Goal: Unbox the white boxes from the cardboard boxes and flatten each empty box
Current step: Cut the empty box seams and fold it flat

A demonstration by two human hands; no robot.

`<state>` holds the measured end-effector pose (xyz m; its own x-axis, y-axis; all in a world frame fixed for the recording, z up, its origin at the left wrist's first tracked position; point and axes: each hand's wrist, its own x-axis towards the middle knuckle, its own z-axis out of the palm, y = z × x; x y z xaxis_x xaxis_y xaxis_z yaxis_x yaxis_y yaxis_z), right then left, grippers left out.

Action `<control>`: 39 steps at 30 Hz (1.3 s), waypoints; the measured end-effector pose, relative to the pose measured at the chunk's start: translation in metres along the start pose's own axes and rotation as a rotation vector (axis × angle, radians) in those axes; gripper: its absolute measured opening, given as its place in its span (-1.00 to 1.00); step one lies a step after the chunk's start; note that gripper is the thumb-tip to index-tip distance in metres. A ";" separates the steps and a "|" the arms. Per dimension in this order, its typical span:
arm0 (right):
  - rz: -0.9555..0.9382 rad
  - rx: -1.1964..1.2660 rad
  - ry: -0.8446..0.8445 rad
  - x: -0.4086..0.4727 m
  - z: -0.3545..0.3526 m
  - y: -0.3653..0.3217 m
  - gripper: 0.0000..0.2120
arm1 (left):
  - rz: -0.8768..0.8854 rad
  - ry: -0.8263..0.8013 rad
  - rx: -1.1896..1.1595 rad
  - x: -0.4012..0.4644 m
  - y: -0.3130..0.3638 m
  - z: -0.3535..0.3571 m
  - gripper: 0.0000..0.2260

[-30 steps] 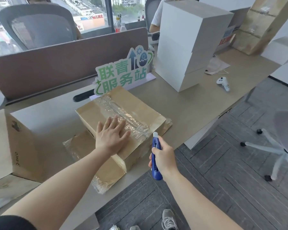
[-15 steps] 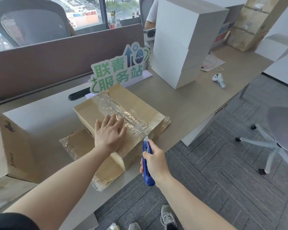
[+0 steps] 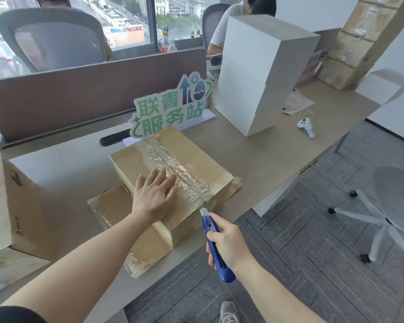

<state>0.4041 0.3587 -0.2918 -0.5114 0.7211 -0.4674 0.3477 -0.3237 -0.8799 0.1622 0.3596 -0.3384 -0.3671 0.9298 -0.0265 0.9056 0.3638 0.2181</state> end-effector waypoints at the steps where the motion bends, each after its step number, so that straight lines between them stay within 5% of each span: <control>1: -0.019 -0.018 0.025 -0.002 -0.007 -0.004 -0.50 | 0.002 0.008 -0.022 -0.001 0.000 0.000 -0.43; 5: -0.126 -0.154 0.095 0.006 -0.029 -0.033 -0.43 | -0.009 0.041 -0.116 0.000 -0.001 -0.001 -0.38; 13: -0.253 -0.340 0.104 0.108 -0.049 -0.092 -0.46 | -0.185 0.136 -0.143 0.013 -0.006 -0.020 -0.63; 16: -0.214 -0.332 0.110 0.162 -0.077 -0.097 -0.44 | -0.312 0.139 -0.133 0.034 -0.011 -0.023 -0.61; 21: -0.137 -0.483 0.113 0.256 -0.133 -0.095 -0.93 | -0.545 0.119 -0.130 0.075 -0.013 -0.031 -0.55; 29: 0.107 -0.592 0.022 0.382 -0.180 -0.068 -0.83 | -0.817 0.092 -0.226 0.106 -0.025 -0.031 -0.53; 39: 0.122 -0.687 0.074 0.436 -0.193 -0.046 -0.82 | -0.910 0.165 -0.183 0.126 -0.030 -0.030 -0.51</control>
<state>0.3165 0.8062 -0.4389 -0.3909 0.7518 -0.5310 0.8298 0.0382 -0.5568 0.0823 0.4636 -0.3186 -0.9552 0.2678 -0.1262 0.2138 0.9189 0.3315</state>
